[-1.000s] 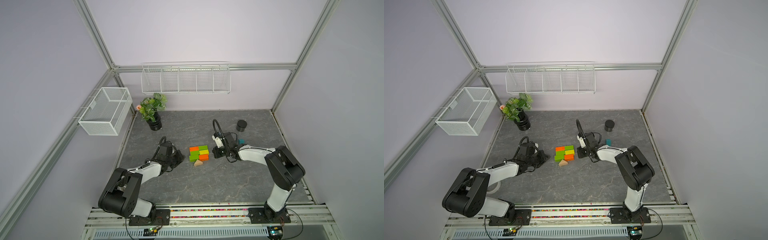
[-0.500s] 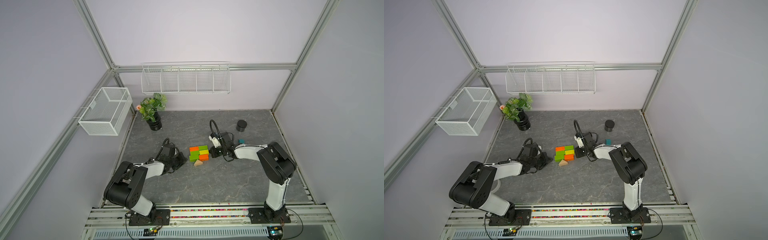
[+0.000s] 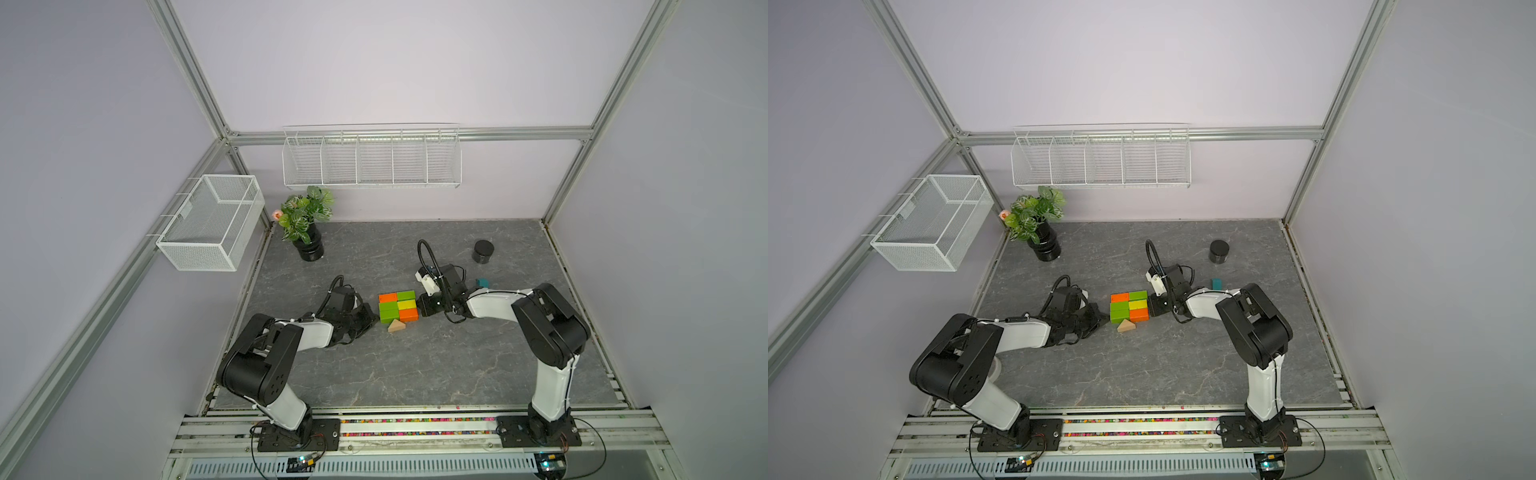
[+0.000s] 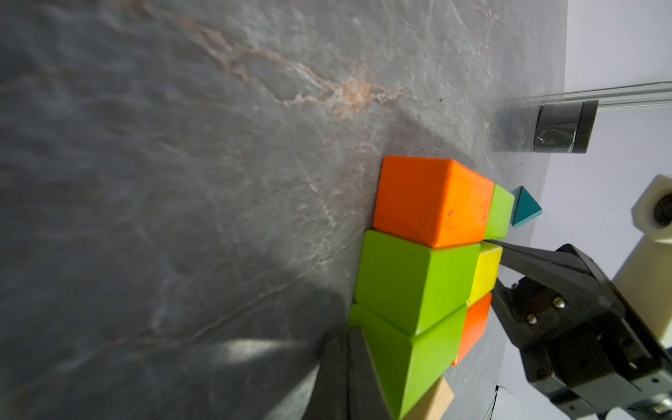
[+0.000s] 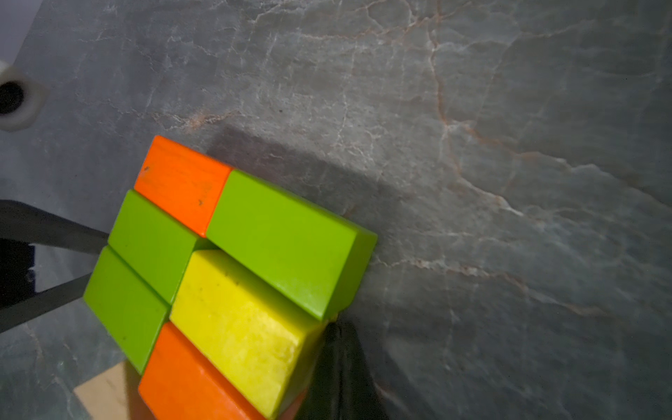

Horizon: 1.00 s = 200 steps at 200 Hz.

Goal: Assemble a piece of candy with building blocks
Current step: Adjust the building block at the center of the board.

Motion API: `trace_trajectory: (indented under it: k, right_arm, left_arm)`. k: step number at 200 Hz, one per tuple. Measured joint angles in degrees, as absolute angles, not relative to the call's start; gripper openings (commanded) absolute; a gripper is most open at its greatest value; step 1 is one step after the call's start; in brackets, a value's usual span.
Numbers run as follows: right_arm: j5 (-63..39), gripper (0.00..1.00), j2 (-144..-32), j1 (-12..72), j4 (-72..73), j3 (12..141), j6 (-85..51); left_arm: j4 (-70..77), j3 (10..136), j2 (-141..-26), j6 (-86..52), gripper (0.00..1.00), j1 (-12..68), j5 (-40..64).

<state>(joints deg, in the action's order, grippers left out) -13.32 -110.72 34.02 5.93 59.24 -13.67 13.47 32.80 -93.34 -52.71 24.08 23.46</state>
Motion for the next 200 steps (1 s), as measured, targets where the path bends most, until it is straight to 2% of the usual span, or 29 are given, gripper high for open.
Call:
trace_trajectory:
  k: [85,133,142,150,172,200]
  right_arm:
    - [-12.6,0.07,-110.7,34.2,5.8,59.2,-13.6]
    - [-7.6,0.07,-107.0,34.1,3.9,57.0,-13.5]
    - [-6.8,0.12,-104.4,33.6,3.4,55.4,-13.6]
    - [-5.5,0.23,-101.4,32.9,2.9,53.8,-13.9]
    - [-1.9,0.41,-93.8,30.6,0.7,52.4,-13.7]
    - [5.7,0.43,-89.1,26.4,-4.0,54.5,-12.5]
  left_arm:
    - [13.4,33.5,-94.0,-52.9,0.0,24.2,23.4]
    - [9.1,33.5,-91.0,-51.4,0.0,22.6,22.6]
    - [7.5,33.5,-89.0,-50.8,0.0,21.6,21.9]
    - [5.7,33.5,-86.6,-50.1,0.0,20.9,20.8]
    - [1.4,33.6,-80.7,-47.9,0.0,20.1,17.4]
    - [-1.3,33.6,-77.0,-46.6,0.0,20.1,14.7]
